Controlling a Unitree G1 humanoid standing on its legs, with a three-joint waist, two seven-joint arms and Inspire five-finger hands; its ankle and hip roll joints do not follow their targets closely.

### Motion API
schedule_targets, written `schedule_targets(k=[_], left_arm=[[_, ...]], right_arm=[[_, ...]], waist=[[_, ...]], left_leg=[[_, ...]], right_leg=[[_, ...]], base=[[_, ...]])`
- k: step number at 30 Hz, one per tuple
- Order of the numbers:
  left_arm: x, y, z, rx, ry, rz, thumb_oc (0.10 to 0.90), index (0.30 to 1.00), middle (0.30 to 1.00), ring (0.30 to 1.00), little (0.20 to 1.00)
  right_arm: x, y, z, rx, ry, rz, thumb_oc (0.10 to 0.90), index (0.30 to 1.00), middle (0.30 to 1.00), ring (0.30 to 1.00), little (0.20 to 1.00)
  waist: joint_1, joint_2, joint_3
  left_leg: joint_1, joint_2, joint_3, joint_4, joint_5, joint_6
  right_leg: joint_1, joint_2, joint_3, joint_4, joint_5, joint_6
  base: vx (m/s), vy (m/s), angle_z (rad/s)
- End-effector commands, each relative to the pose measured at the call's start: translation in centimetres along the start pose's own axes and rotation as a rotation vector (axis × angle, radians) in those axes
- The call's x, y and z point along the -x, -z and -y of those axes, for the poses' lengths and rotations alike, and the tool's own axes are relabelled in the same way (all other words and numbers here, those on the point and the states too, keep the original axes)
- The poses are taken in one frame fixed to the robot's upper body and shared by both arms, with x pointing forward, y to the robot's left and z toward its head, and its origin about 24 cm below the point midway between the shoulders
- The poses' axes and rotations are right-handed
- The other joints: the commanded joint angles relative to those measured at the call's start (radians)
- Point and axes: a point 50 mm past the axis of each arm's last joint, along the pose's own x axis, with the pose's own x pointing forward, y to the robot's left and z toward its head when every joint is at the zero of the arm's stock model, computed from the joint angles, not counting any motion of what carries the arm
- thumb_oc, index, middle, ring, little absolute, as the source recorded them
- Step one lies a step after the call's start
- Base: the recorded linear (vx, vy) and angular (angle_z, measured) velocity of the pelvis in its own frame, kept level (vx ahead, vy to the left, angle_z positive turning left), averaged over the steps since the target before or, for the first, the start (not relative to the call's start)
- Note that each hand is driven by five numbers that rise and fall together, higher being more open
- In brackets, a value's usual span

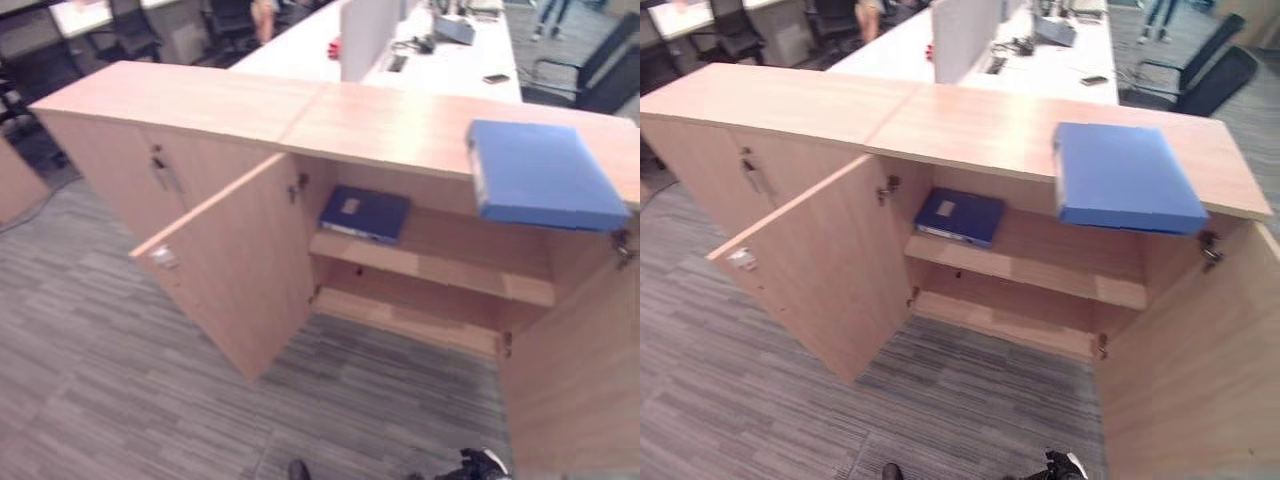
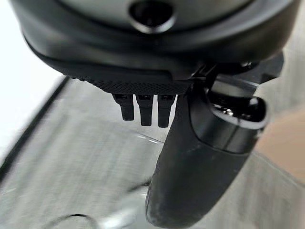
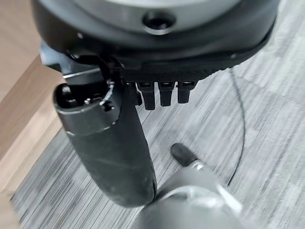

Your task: Put the empty folder in the office cabinet

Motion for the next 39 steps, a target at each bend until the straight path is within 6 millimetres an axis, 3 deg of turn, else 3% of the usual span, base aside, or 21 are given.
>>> schedule_targets(k=[1, 3, 5, 7, 8, 9, 10, 11, 12, 13, 14, 15, 17, 18, 21, 24, 26, 27, 36, 38, 39], left_arm=[[-0.4, -3.1, -0.9, 0.0, -0.043, 0.097, 0.8, 0.9, 0.9, 0.9, 0.9], [-0.4, -3.9, -0.4, -0.012, -0.026, 0.122, 0.8, 0.9, 0.9, 0.9, 0.9], [-0.3, -6.4, 0.9, -0.035, 0.012, 0.208, 0.8, 0.9, 0.9, 0.9, 0.9], [-0.2, -6.9, 1.1, -0.04, 0.022, 0.229, 0.8, 0.9, 0.9, 0.9, 0.9], [0.0, -8.4, 1.5, -0.043, 0.035, 0.29, 0.8, 0.9, 0.9, 0.9, 0.9], [0.4, -9.3, 1.9, -0.042, 0.06, 0.347, 0.8, 0.9, 0.9, 0.9, 0.9], [0.4, -9.2, 1.9, -0.042, 0.059, 0.346, 0.8, 0.9, 0.9, 0.9, 0.9], [0.5, -9.2, 1.9, -0.043, 0.065, 0.355, 0.8, 0.9, 0.9, 0.9, 0.9], [0.6, -9.4, 2.1, -0.041, 0.079, 0.369, 0.8, 0.9, 0.9, 0.9, 0.9], [0.7, -9.7, 2.1, -0.048, 0.087, 0.388, 0.8, 0.9, 0.9, 0.9, 0.9], [0.7, -9.7, 2.1, -0.048, 0.087, 0.388, 0.8, 0.9, 0.9, 0.9, 0.9], [1.1, -10.1, 1.8, -0.057, 0.103, 0.43, 0.8, 0.9, 0.9, 0.9, 0.9], [1.2, -10.1, 1.6, -0.051, 0.101, 0.441, 0.8, 0.9, 0.9, 0.9, 0.9], [1.1, -9.3, 1.9, -0.066, 0.12, 0.418, 0.8, 0.9, 0.9, 0.9, 0.9], [1.3, -9.1, 1.9, -0.087, 0.134, 0.424, 0.8, 0.9, 0.9, 0.9, 0.9], [1.6, -9.8, 1.9, -0.105, 0.159, 0.466, 0.8, 0.9, 0.9, 0.9, 0.9], [3.1, -11.7, 2.3, -0.046, 0.223, 0.581, 0.8, 0.9, 0.9, 0.9, 0.9], [3.1, -11.7, 2.2, -0.046, 0.223, 0.58, 0.8, 0.9, 0.9, 0.9, 0.9], [8.7, -16.2, 1.7, 0.176, 0.375, 0.881, 0.8, 0.9, 0.9, 0.9, 0.9], [12.7, -19.2, -0.3, 0.153, 0.347, 1.112, 0.8, 0.9, 0.9, 0.9, 0.9], [13.5, -19.4, -0.7, 0.15, 0.336, 1.149, 0.8, 0.9, 0.9, 0.9, 0.9]], right_arm=[[0.0, 0.5, 0.3, 0.035, 0.008, -0.036, 0.8, 0.9, 0.9, 0.9, 0.9], [0.0, 0.9, 0.4, 0.047, 0.01, -0.052, 0.8, 0.9, 0.9, 0.9, 0.9], [0.0, 1.2, 1.1, 0.02, 0.038, -0.064, 0.8, 0.9, 0.9, 0.9, 0.9], [0.0, 1.2, 1.3, 0.009, 0.049, -0.063, 0.8, 0.9, 0.9, 0.9, 0.9], [0.0, 1.2, 1.6, 0.011, 0.06, -0.061, 0.8, 0.9, 0.9, 0.9, 0.9], [0.0, 1.4, 1.7, 0.028, 0.064, -0.063, 0.8, 0.9, 0.9, 0.9, 0.9], [0.1, 1.4, 1.7, 0.028, 0.064, -0.064, 0.8, 0.9, 0.9, 0.9, 0.9], [0.0, 1.4, 1.9, 0.019, 0.069, -0.062, 0.8, 0.9, 0.9, 0.9, 0.9], [0.1, 1.5, 1.9, 0.018, 0.07, -0.062, 0.8, 0.9, 0.9, 0.9, 0.9], [0.0, 1.4, 2.0, 0.017, 0.071, -0.058, 0.8, 0.9, 0.9, 0.9, 0.9], [0.1, 1.4, 2.0, 0.017, 0.071, -0.058, 0.8, 0.9, 0.9, 0.9, 0.9], [0.0, 1.1, 2.3, 0.031, 0.072, -0.041, 0.8, 0.9, 0.9, 0.9, 0.9], [0.0, 0.9, 2.4, 0.032, 0.075, -0.028, 0.8, 0.9, 0.9, 0.9, 0.9], [0.0, 1.2, 2.2, 0.038, 0.072, -0.039, 0.8, 0.9, 0.9, 0.9, 0.9], [0.1, 1.5, 1.9, 0.031, 0.063, -0.044, 0.8, 0.9, 0.9, 0.9, 0.9], [0.1, 1.6, 1.4, 0.045, 0.046, -0.046, 0.8, 0.9, 0.9, 0.9, 0.9], [0.1, 1.4, 1.2, 0.044, 0.034, -0.037, 0.8, 0.9, 0.9, 0.9, 0.9], [0.1, 1.4, 1.2, 0.044, 0.033, -0.037, 0.8, 0.9, 0.9, 0.9, 0.9], [0.2, 1.9, 0.7, 0.085, 0.009, -0.056, 0.8, 0.9, 0.9, 0.9, 0.9], [0.2, 1.8, 0.7, 0.08, 0.01, -0.051, 0.8, 0.9, 0.9, 0.9, 0.9], [0.2, 1.8, 0.7, 0.079, 0.009, -0.048, 0.8, 0.9, 0.9, 0.9, 0.9]], waist=[[-0.001, -0.063, 0.057], [-0.008, -0.06, 0.055], [-0.028, -0.057, 0.062], [-0.026, -0.059, 0.066], [-0.012, -0.07, 0.081], [0.028, -0.102, 0.096], [0.025, -0.102, 0.095], [0.038, -0.117, 0.099], [0.043, -0.121, 0.102], [0.046, -0.128, 0.103], [0.046, -0.129, 0.103], [0.081, -0.104, 0.113], [0.091, -0.095, 0.117], [0.086, -0.08, 0.102], [0.078, -0.074, 0.085], [0.076, -0.07, 0.068], [0.072, -0.065, 0.056], [0.073, -0.065, 0.056], [0.066, -0.056, 0.022], [0.071, -0.056, 0.02], [0.07, -0.058, 0.016]], left_leg=[[0.178, 0.05, -0.051, 0.009, -0.167, -0.068], [0.181, 0.074, -0.058, 0.015, -0.165, -0.075], [0.149, 0.163, -0.078, 0.14, -0.106, -0.093], [0.135, 0.18, -0.086, 0.19, -0.08, -0.092], [0.089, 0.209, -0.149, 0.319, -0.002, -0.081], [-0.023, 0.114, -0.306, 0.433, -0.035, -0.023], [-0.028, 0.114, -0.31, 0.44, -0.039, -0.022], [-0.072, 0.056, -0.34, 0.431, -0.093, -0.008], [-0.087, 0.026, -0.354, 0.404, -0.124, -0.004], [-0.105, -0.005, -0.36, 0.359, -0.12, 0.002], [-0.104, -0.006, -0.36, 0.358, -0.119, 0.003], [-0.164, -0.101, -0.445, 0.199, -0.077, -0.015], [-0.181, -0.11, -0.466, 0.17, -0.052, -0.018], [-0.14, -0.102, -0.475, 0.1, -0.046, -0.011], [-0.104, -0.111, -0.466, 0.055, -0.041, -0.002], [-0.06, -0.126, -0.457, 0.011, -0.048, 0.01], [-0.033, -0.139, -0.44, -0.005, -0.06, 0.021], [-0.032, -0.139, -0.439, -0.005, -0.06, 0.022], [0.023, -0.157, -0.417, -0.005, -0.105, 0.034], [0.036, -0.158, -0.416, -0.005, -0.116, 0.033], [0.034, -0.158, -0.416, -0.005, -0.115, 0.033]], right_leg=[[-0.163, -0.073, 0.027, 0.014, 0.076, 0.036], [-0.167, -0.067, 0.021, 0.048, 0.049, 0.024], [-0.177, -0.018, 0.038, 0.12, -0.035, -0.034], [-0.163, 0.004, 0.039, 0.112, -0.049, -0.048], [-0.124, 0.061, 0.05, 0.091, -0.075, -0.088], [-0.062, 0.098, 0.087, 0.041, -0.095, -0.115], [-0.062, 0.098, 0.085, 0.04, -0.095, -0.114], [-0.042, 0.098, 0.099, 0.023, -0.099, -0.112], [-0.029, 0.096, 0.108, 0.021, -0.103, -0.106], [-0.035, 0.086, 0.109, 0.017, -0.093, -0.108], [-0.035, 0.085, 0.109, 0.017, -0.093, -0.108], [-0.007, 0.107, 0.145, 0.016, -0.108, -0.104], [0.004, 0.114, 0.155, 0.019, -0.114, -0.102], [0.012, 0.129, 0.171, 0.027, -0.123, -0.099], [0.019, 0.123, 0.192, 0.004, -0.108, -0.092], [0.034, 0.122, 0.218, -0.034, -0.089, -0.08], [0.047, 0.116, 0.23, -0.064, -0.066, -0.065], [0.048, 0.116, 0.231, -0.065, -0.065, -0.064], [0.099, 0.101, 0.251, -0.121, -0.041, -0.037], [0.11, 0.101, 0.254, -0.125, -0.044, -0.034], [0.107, 0.101, 0.253, -0.125, -0.043, -0.034]], base=[[0.26, -0.337, -0.11], [0.25, -0.34, 0.07], [0.28, -0.423, 0.15], [0.16, -0.281, 0.05], [0.32, -0.486, -0.4], [0.32, -0.474, -0.57], [0.29, -0.292, -0.38], [0.15, -0.048, -0.46], [0.13, -0.035, -0.27], [0.03, 0.026, -0.24], [0.16, 0.107, -0.09], [0.18, 0.087, -0.17], [0.2, 0.102, -0.41], [0.17, 0.088, -0.49], [0.19, 0.174, -0.42], [0.13, 0.126, -0.26], [0.09, 0.12, -0.21], [0.07, 0.092, -0.12], [0.06, 0.062, -0.13], [0.04, 0.032, -0.04], [0.04, 0.01, -0.08]])
